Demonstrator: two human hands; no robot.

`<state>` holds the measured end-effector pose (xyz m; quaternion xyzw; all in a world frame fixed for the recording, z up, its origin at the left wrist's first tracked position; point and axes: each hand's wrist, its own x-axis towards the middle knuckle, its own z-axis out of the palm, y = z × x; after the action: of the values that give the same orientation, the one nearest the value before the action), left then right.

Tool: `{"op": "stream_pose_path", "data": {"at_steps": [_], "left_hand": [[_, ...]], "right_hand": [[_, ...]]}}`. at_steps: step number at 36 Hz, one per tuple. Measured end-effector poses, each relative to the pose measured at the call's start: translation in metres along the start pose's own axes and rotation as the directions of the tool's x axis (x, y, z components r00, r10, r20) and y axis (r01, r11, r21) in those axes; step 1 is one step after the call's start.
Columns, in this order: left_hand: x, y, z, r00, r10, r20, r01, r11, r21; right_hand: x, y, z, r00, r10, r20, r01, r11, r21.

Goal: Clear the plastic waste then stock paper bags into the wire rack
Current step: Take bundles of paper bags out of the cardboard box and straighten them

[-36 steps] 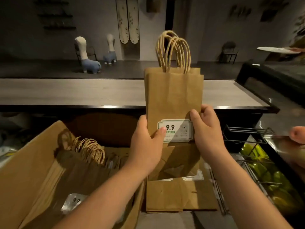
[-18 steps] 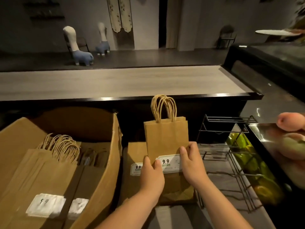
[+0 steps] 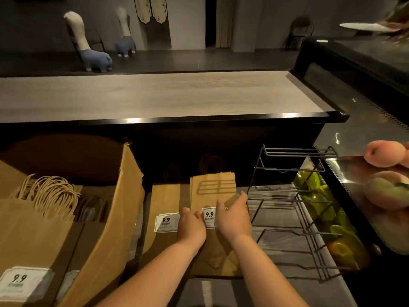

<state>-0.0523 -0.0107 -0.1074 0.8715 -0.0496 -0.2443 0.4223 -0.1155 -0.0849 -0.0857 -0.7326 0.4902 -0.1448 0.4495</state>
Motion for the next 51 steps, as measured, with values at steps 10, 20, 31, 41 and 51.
{"op": "stream_pose_path", "data": {"at_steps": [10,20,31,41,51], "left_hand": [[0.011,0.005,0.011,0.998,-0.052,0.026,0.040,0.944,0.327],[-0.002,0.003,0.019,0.979,-0.152,0.139,0.114,0.962,0.246],[-0.012,0.008,0.014,0.968,-0.129,0.213,0.071,0.964,0.258],[-0.026,0.025,-0.018,0.991,0.125,0.043,-0.131,0.970,0.203],[-0.039,0.094,-0.100,0.916,0.367,-0.161,-0.397,0.887,-0.237]], "right_hand": [[0.024,0.010,0.012,0.990,0.139,0.036,-0.120,0.939,-0.322],[0.031,0.005,0.013,0.988,0.099,0.118,-0.070,0.970,-0.231],[0.034,0.009,0.014,0.975,0.151,0.163,-0.103,0.956,-0.274],[0.015,-0.014,0.003,0.987,-0.093,0.128,0.140,0.888,-0.438],[-0.013,-0.120,-0.014,0.943,-0.247,0.223,0.214,0.964,0.161]]}}
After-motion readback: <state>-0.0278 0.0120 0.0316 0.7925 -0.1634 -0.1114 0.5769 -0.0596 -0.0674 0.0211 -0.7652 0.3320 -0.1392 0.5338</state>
